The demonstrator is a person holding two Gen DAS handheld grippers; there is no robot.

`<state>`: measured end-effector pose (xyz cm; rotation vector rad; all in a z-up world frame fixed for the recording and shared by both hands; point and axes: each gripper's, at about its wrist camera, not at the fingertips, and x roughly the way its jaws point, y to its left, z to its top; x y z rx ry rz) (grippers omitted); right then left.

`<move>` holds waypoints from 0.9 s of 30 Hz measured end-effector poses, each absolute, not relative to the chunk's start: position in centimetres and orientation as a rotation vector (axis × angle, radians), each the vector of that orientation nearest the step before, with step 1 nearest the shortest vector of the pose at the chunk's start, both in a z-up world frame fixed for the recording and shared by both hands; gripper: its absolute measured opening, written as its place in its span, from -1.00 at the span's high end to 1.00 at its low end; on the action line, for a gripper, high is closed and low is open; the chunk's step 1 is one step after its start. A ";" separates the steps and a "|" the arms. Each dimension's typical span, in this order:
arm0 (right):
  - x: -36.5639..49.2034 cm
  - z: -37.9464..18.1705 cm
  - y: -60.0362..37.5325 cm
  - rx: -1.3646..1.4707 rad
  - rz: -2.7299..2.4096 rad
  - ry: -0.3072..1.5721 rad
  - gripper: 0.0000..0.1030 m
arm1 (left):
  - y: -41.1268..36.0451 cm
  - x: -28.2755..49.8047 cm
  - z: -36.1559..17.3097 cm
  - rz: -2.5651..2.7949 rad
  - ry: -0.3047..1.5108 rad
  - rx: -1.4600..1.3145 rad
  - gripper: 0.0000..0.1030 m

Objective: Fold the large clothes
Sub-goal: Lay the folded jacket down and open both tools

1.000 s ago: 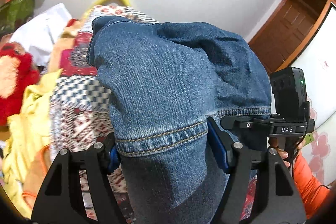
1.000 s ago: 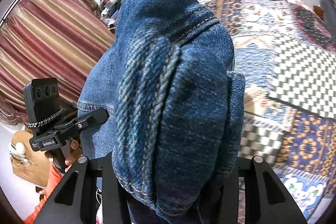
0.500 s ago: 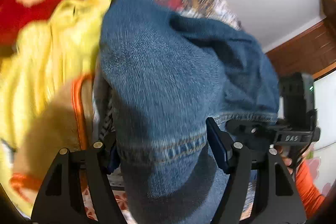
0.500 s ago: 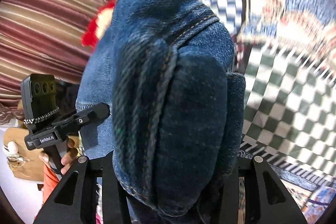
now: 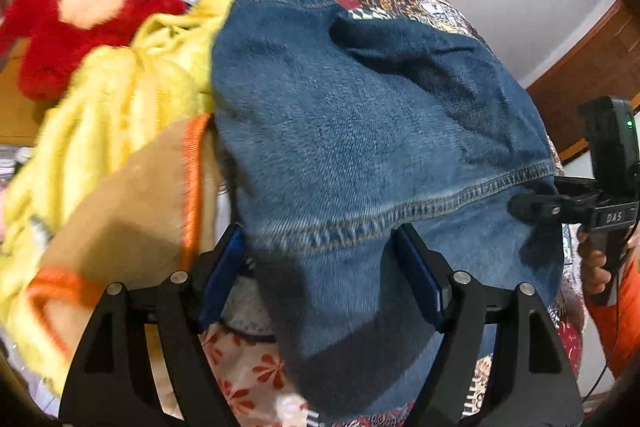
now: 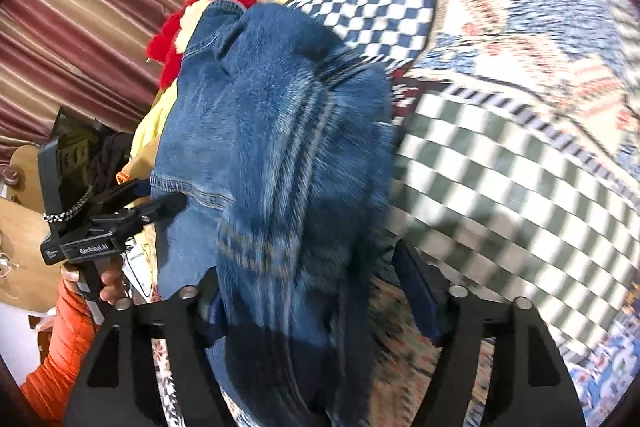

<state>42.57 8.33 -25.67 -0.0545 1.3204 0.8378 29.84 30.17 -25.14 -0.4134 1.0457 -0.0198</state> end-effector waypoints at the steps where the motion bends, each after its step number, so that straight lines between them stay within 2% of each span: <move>1: 42.4 -25.3 7.6 -0.067 0.825 1.308 -0.41 | 30.3 29.3 -25.2 -0.008 1.045 -0.401 -0.48; 8: 41.5 -22.9 3.6 -0.158 0.745 1.217 -0.42 | 28.2 25.7 -23.2 0.068 1.039 -0.250 -0.48; 13: 38.2 -18.1 3.0 -0.241 0.678 1.031 -0.42 | 26.4 24.1 -19.4 0.085 0.941 -0.206 -0.48; 22: 30.2 -6.6 2.3 -0.106 0.711 0.641 -0.42 | 21.9 18.6 -6.8 0.113 0.565 -0.153 -0.48; 27: 23.7 -1.5 0.8 -0.042 0.732 0.441 -0.42 | 18.7 13.7 -2.2 0.120 0.389 -0.129 -0.48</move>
